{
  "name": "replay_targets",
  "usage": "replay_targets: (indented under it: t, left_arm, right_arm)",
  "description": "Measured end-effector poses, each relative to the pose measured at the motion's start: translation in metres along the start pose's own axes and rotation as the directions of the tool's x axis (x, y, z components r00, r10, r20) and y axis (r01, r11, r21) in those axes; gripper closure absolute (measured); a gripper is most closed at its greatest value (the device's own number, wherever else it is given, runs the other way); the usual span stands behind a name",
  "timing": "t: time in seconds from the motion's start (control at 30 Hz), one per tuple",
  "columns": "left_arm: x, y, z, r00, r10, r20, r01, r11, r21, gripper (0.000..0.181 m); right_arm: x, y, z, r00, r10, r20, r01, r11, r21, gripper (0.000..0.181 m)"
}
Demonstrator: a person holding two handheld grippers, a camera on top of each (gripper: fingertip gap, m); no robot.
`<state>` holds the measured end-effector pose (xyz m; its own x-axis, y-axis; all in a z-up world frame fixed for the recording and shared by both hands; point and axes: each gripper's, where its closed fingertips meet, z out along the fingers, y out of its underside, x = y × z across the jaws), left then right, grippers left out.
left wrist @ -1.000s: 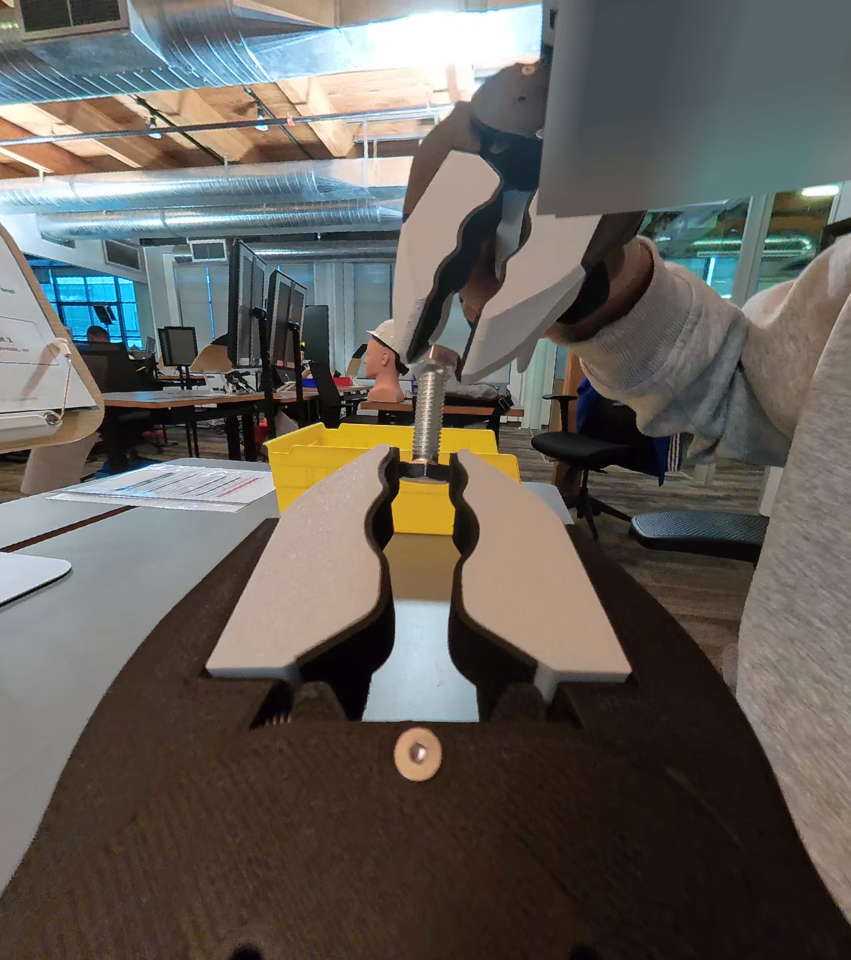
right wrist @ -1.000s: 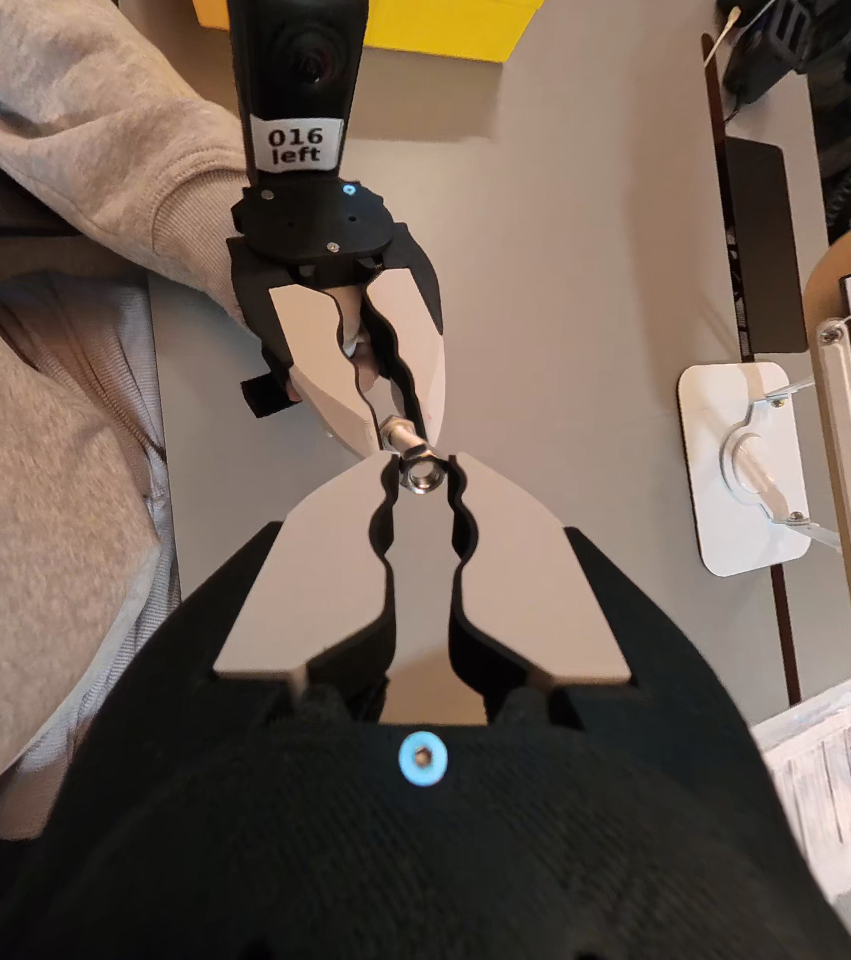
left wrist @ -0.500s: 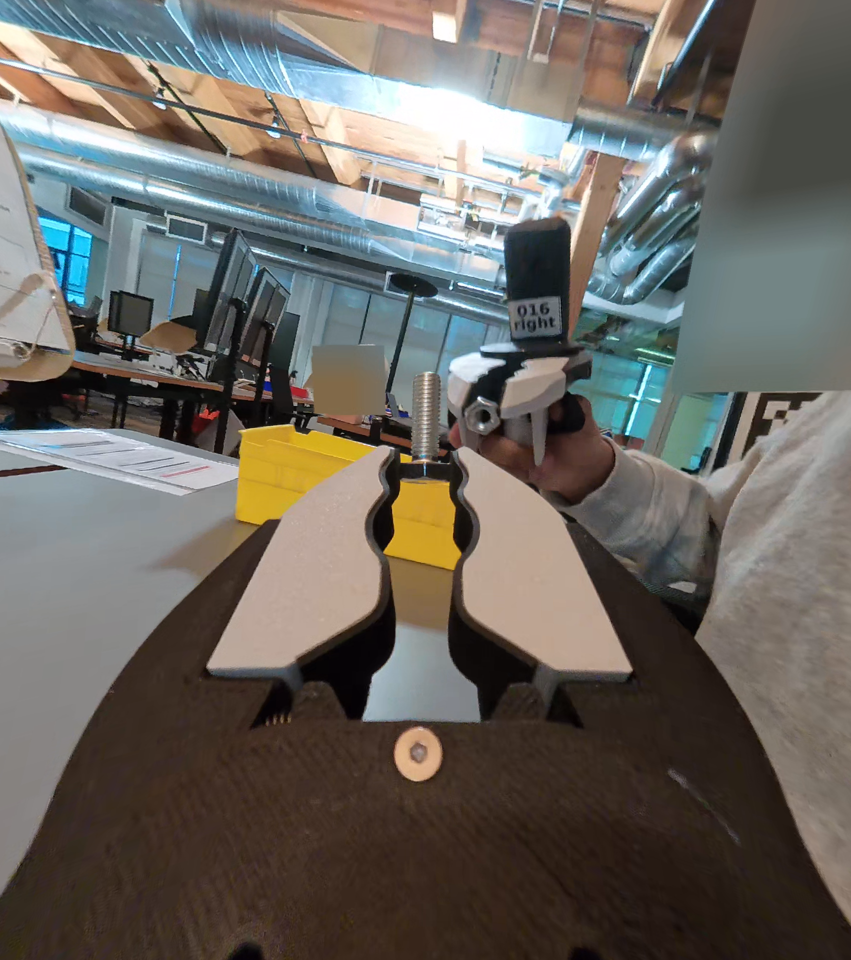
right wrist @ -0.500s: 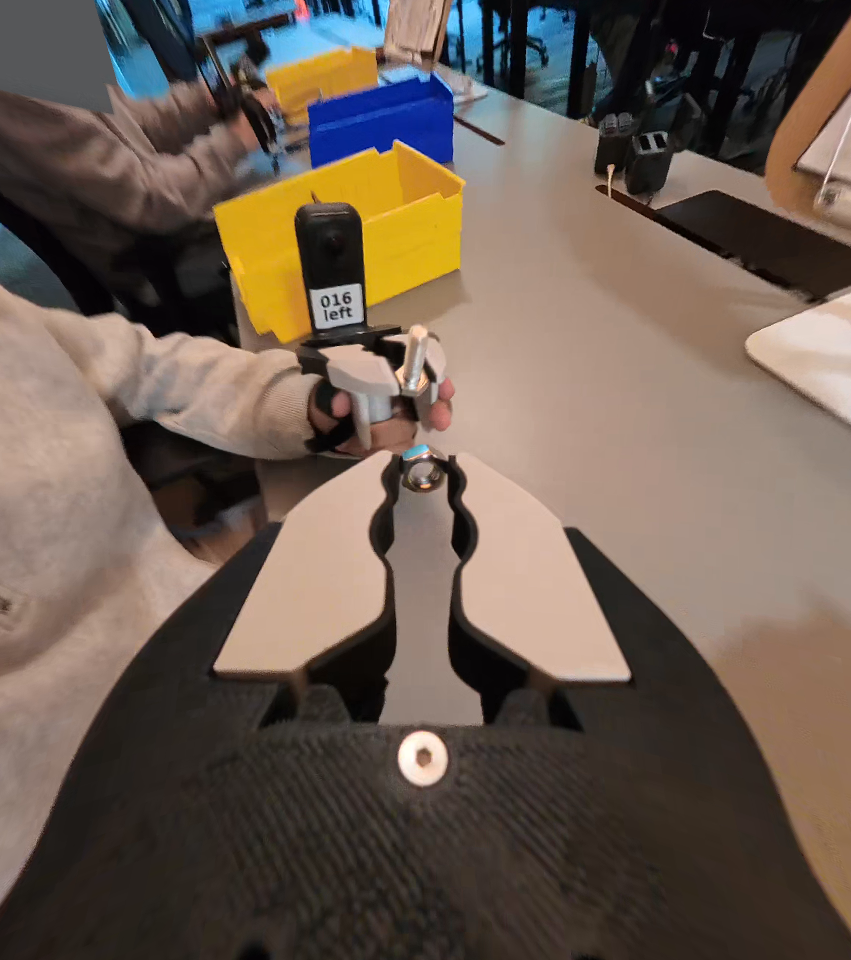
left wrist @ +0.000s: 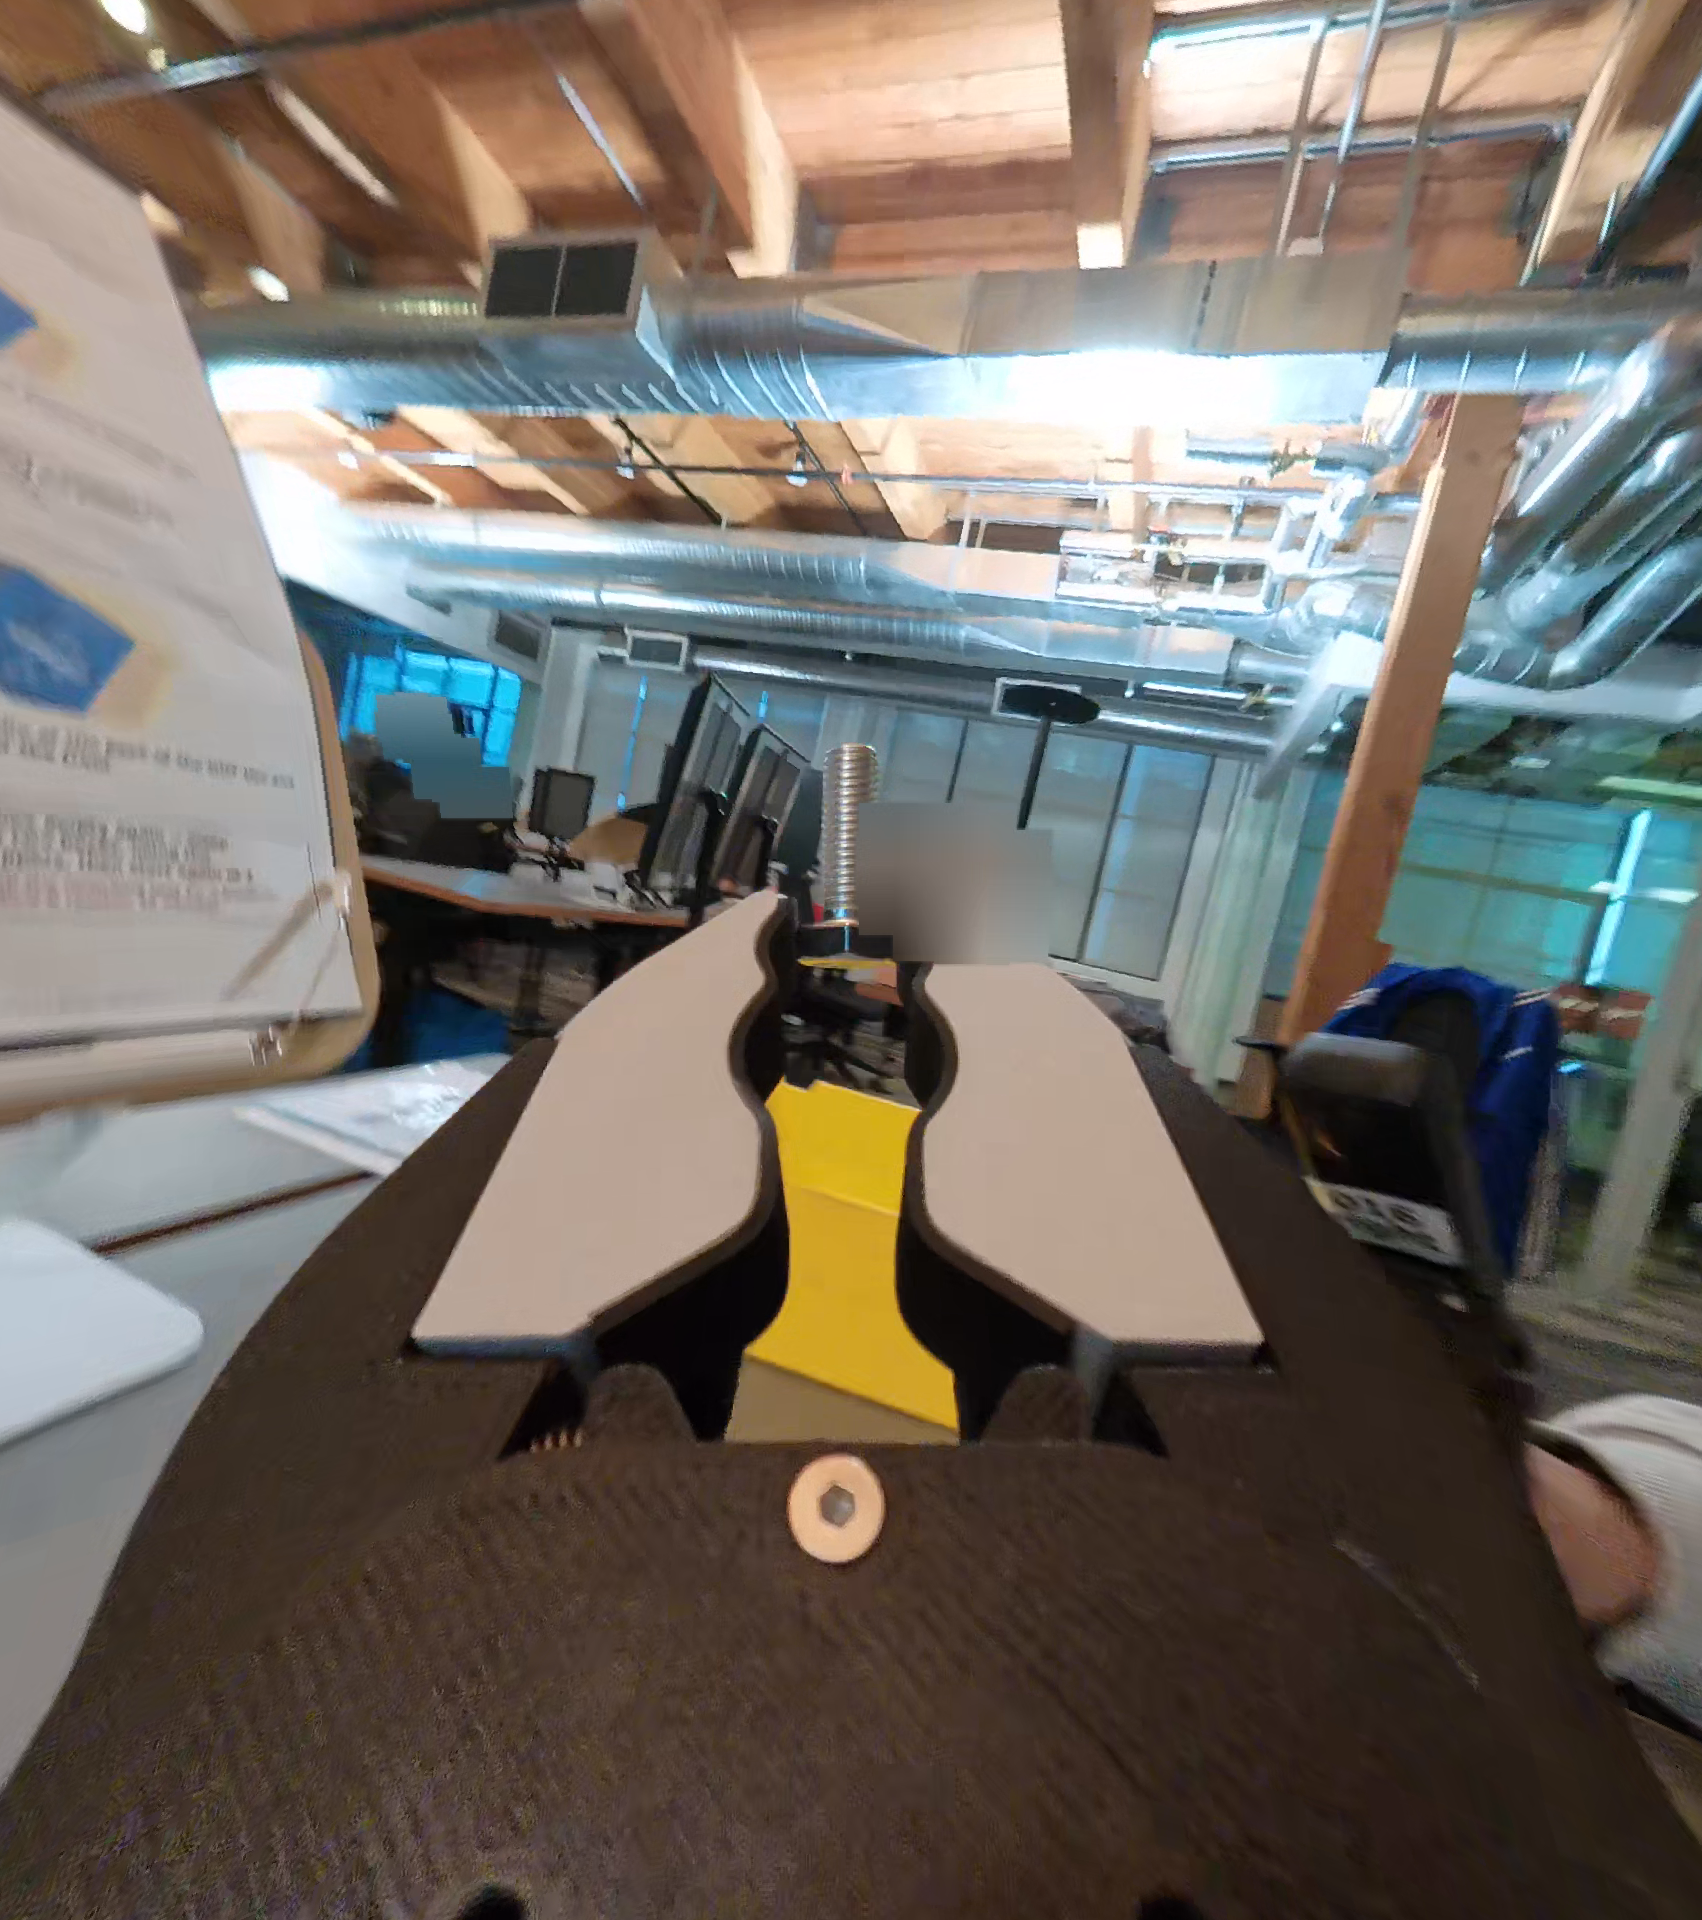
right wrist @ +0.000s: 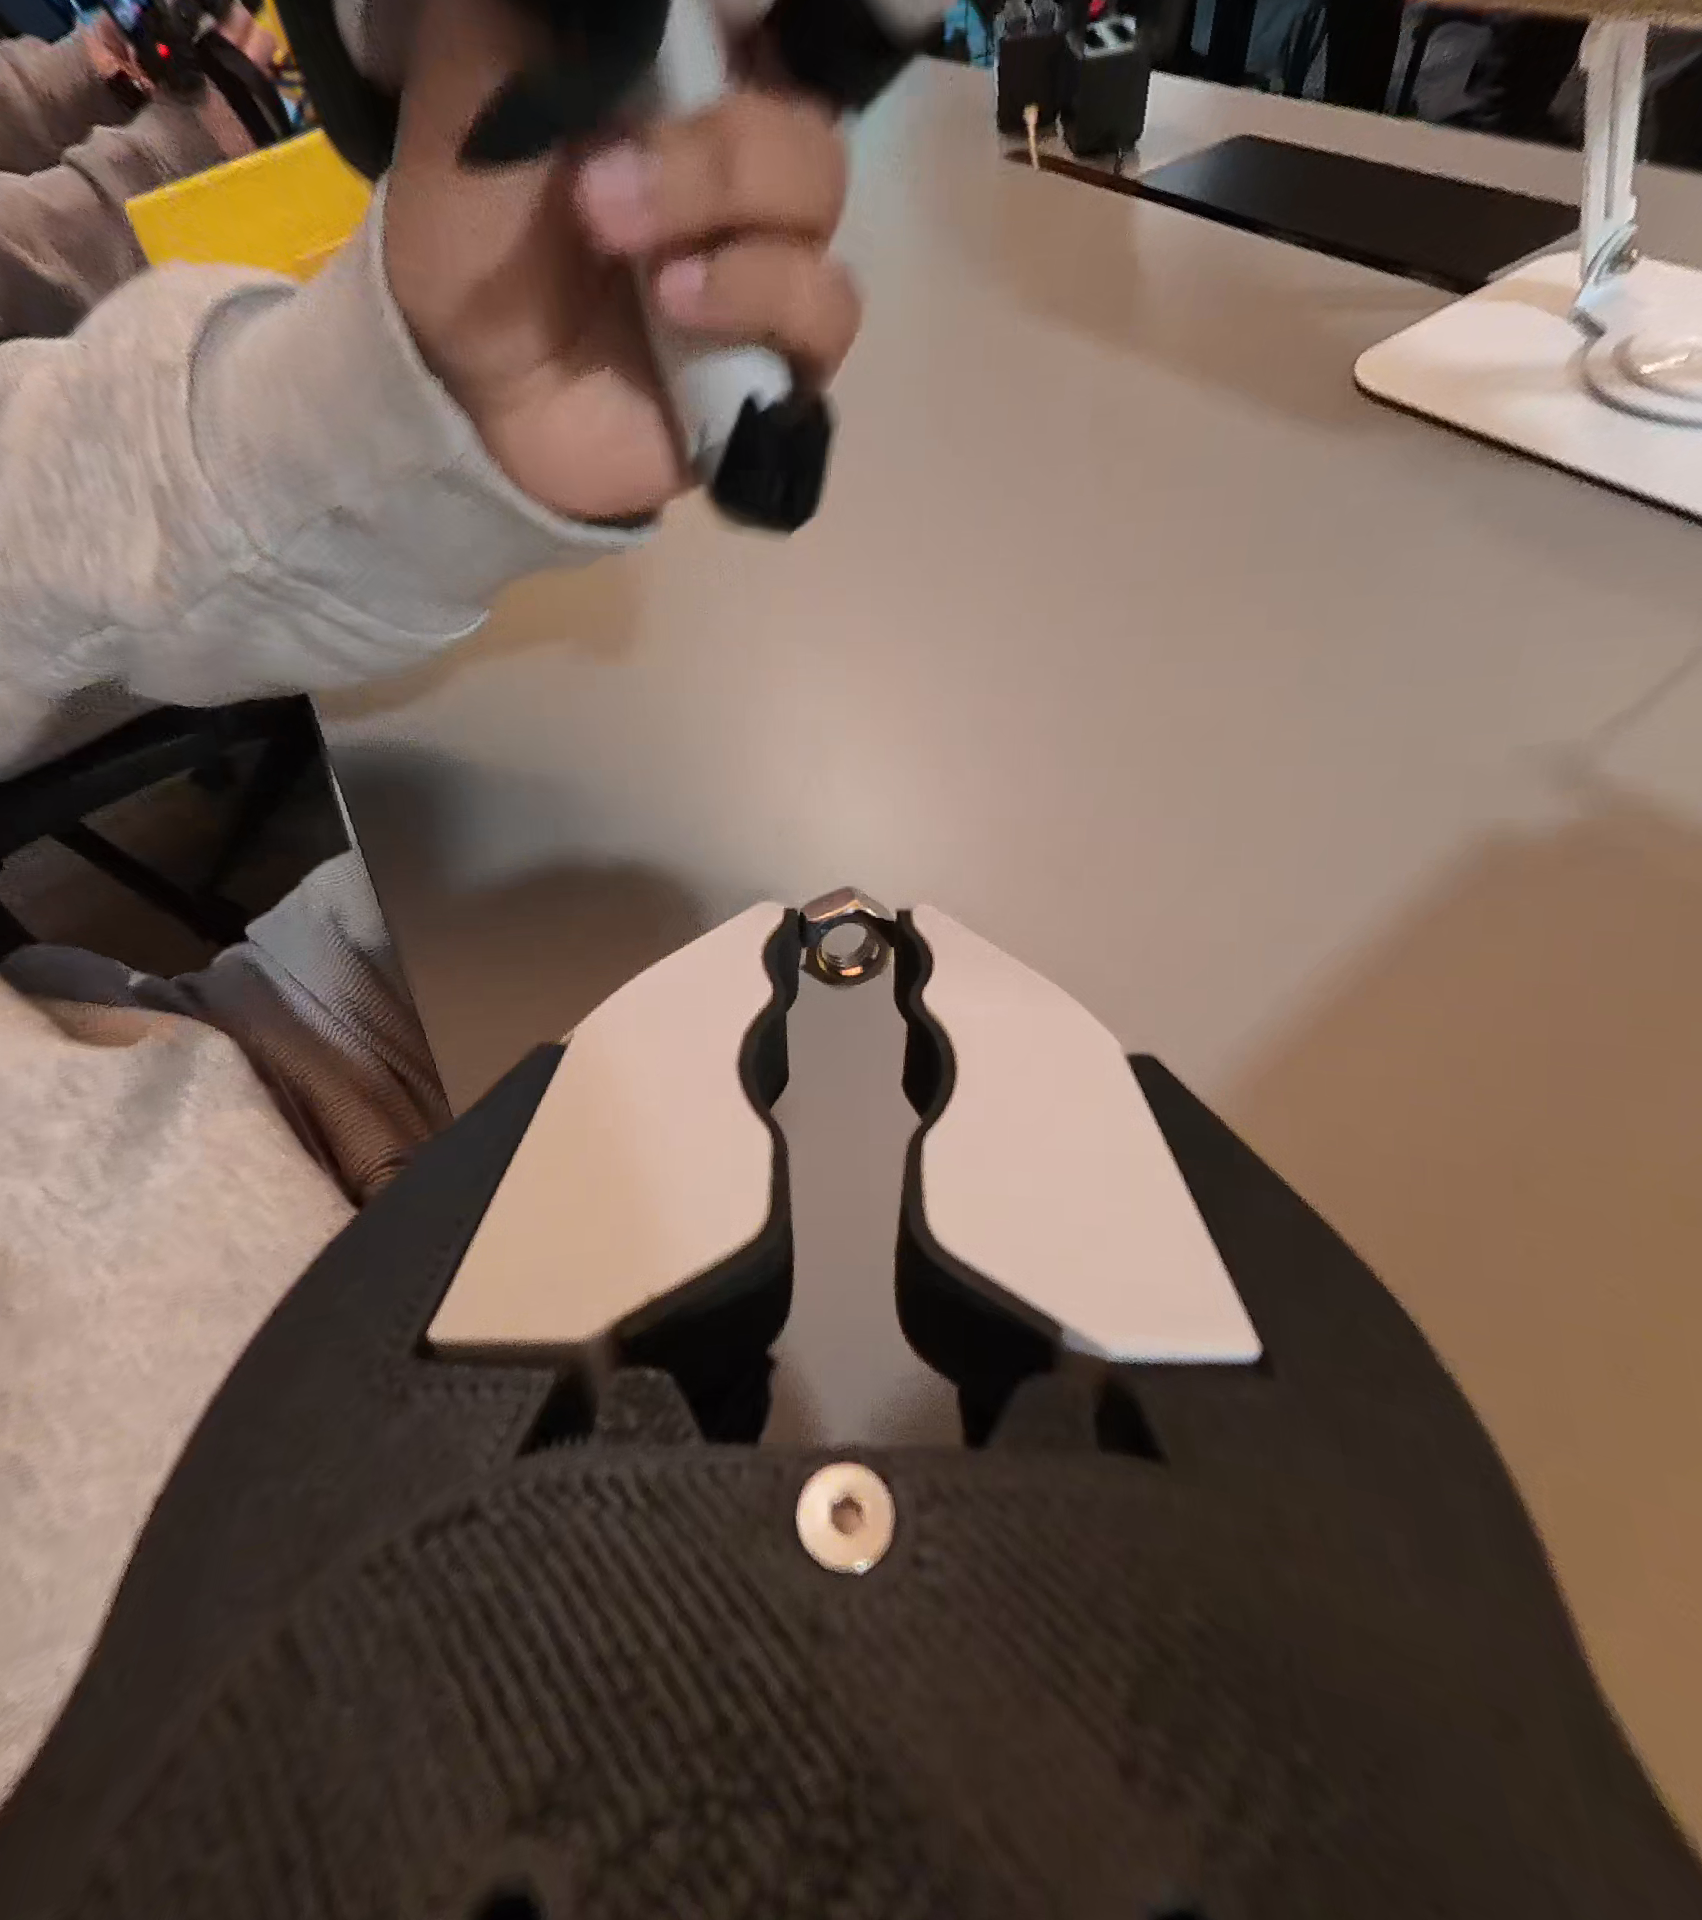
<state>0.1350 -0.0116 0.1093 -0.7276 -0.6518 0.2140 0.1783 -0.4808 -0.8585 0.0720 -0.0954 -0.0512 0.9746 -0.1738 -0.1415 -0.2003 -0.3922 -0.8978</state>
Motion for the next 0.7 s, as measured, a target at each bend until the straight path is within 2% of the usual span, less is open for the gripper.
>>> replay_targets:
  t: [0.03, 0.1, 0.17, 0.23, 0.3, 0.4, 0.47, 0.57, 0.7]
  left_arm:
    - [0.0, -0.001, 0.011, 0.998, 0.054, 0.013, -0.054, 0.998, 0.015, 0.162]
    - [0.001, -0.003, 0.027, 0.994, 0.094, 0.055, -0.098, 0.993, 0.07, 0.162]
    - [0.016, 0.006, 0.033, 0.997, 0.08, -0.002, -0.08, 0.996, 0.046, 0.162]
    - [0.026, 0.009, 0.018, 0.995, 0.098, 0.024, -0.1, 0.989, 0.11, 0.163]
    - [0.039, 0.022, -0.006, 0.999, 0.044, -0.005, -0.043, 0.99, 0.132, 0.162]
    - [0.055, 0.053, -0.041, 1.0, 0.022, -0.016, -0.021, 0.997, 0.075, 0.163]
    - [0.066, 0.065, -0.055, 0.999, 0.006, -0.04, -0.005, 1.0, 0.029, 0.163]
    - [0.084, 0.067, -0.069, 0.997, -0.006, -0.083, 0.006, 1.0, 0.0, 0.163]
    - [0.089, 0.065, -0.082, 0.995, 0.027, -0.092, -0.03, 0.999, -0.032, 0.163]
  right_arm:
    - [0.0, 0.001, 0.0, 1.0, 0.0, 0.001, 0.0, 1.0, 0.002, 0.163]
    - [0.001, -0.004, -0.003, 1.0, -0.011, 0.001, 0.011, 0.999, 0.031, 0.163]
    - [0.004, -0.011, -0.007, 1.0, -0.026, -0.012, 0.027, 0.997, 0.068, 0.163]
    - [0.008, -0.014, -0.013, 0.999, -0.03, -0.028, 0.033, 0.995, 0.091, 0.163]
    - [0.01, -0.013, -0.018, 0.999, -0.018, -0.026, 0.021, 0.994, 0.108, 0.163]
    - [0.011, -0.016, -0.024, 1.0, 0.004, -0.002, -0.004, 0.99, 0.14, 0.163]
    - [0.011, -0.019, -0.024, 1.0, 0.003, 0.008, -0.004, 0.988, 0.156, 0.163]
    - [0.007, -0.023, -0.02, 0.999, -0.037, 0.005, 0.036, 0.988, 0.15, 0.163]
    - [-0.012, -0.034, -0.017, 0.994, -0.101, 0.031, 0.094, 0.982, 0.162, 0.163]
